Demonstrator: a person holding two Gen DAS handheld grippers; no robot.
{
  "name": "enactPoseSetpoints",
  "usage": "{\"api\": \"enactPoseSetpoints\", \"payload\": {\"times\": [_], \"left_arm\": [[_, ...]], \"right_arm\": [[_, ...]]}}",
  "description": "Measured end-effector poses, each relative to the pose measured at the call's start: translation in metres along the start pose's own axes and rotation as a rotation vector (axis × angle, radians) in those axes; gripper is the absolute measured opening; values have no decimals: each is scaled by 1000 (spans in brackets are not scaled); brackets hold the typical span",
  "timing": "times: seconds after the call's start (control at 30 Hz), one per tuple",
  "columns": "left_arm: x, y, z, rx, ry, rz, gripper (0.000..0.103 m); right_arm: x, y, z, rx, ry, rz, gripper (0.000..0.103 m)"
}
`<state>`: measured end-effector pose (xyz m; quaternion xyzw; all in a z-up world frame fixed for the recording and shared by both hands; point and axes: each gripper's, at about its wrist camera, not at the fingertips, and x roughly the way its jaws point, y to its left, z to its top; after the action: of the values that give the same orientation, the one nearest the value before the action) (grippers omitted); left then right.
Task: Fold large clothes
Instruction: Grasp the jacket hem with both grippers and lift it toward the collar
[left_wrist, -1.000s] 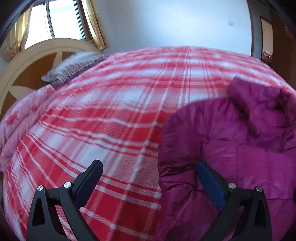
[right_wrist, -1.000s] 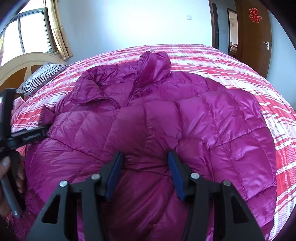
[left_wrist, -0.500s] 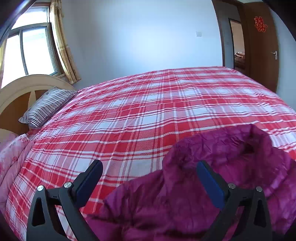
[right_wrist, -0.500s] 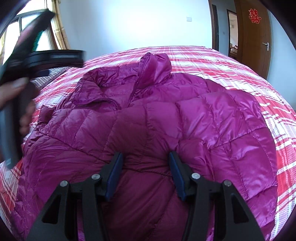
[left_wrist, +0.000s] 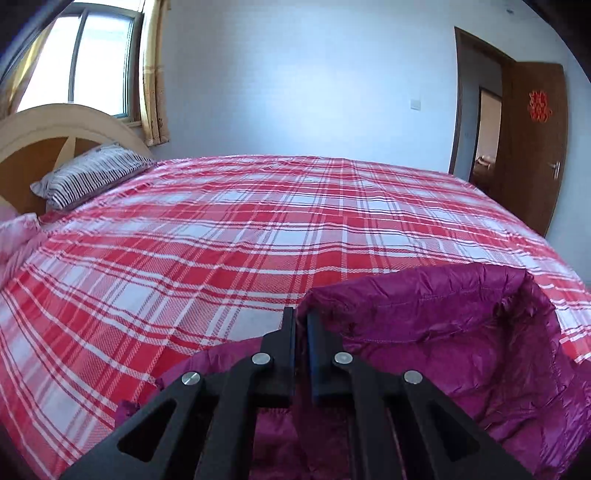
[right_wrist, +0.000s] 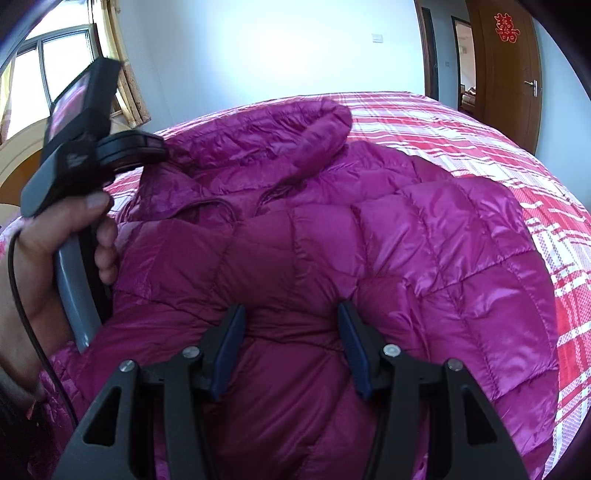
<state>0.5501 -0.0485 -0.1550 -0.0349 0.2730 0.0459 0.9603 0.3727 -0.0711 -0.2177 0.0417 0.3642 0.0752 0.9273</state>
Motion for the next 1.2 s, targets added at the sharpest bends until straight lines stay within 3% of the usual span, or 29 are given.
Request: {"api": "enactPoseSetpoints", "payload": {"times": [0.13, 0.17, 0.27, 0.4, 0.43, 0.53, 0.6, 0.63, 0.67, 0.7, 0.8, 1.07, 1.2], "left_arm": [[8, 14, -3, -82, 23, -72, 5], [11, 16, -4, -97, 34, -86, 5], [17, 22, -7, -133, 55, -117, 5], [22, 24, -9, -151, 68, -134, 5], [23, 25, -10, -156, 71, -135, 5], [26, 28, -11, -172, 82, -146, 5], [27, 29, -11, -177, 84, -153, 5], [26, 30, -12, -181, 84, -156, 5], [26, 31, -12, -184, 83, -157, 5], [26, 31, -12, -187, 83, -159, 5], [24, 31, -12, -191, 78, -161, 5], [-8, 44, -11, -245, 64, -232, 16], [-51, 49, 1, -237, -34, -273, 18]], "right_arm": [[-24, -20, 13, 89, -46, 54, 55], [-36, -22, 25, 86, -74, 43, 61], [-46, -17, 81, 13, -86, 27, 64], [-5, 2, 152, -105, -56, -117, 65], [21, 7, 170, -150, 7, -134, 64], [68, 13, 193, -175, 88, -147, 62], [87, 18, 190, -254, 122, -198, 55], [94, 20, 189, -294, 119, -221, 43], [93, 21, 182, -312, 122, -206, 20], [89, 21, 175, -321, 114, -200, 10], [78, 25, 160, -381, 50, -234, 10], [84, 0, 118, -331, 9, -232, 10], [88, -11, 118, -261, 1, -195, 10]]}}
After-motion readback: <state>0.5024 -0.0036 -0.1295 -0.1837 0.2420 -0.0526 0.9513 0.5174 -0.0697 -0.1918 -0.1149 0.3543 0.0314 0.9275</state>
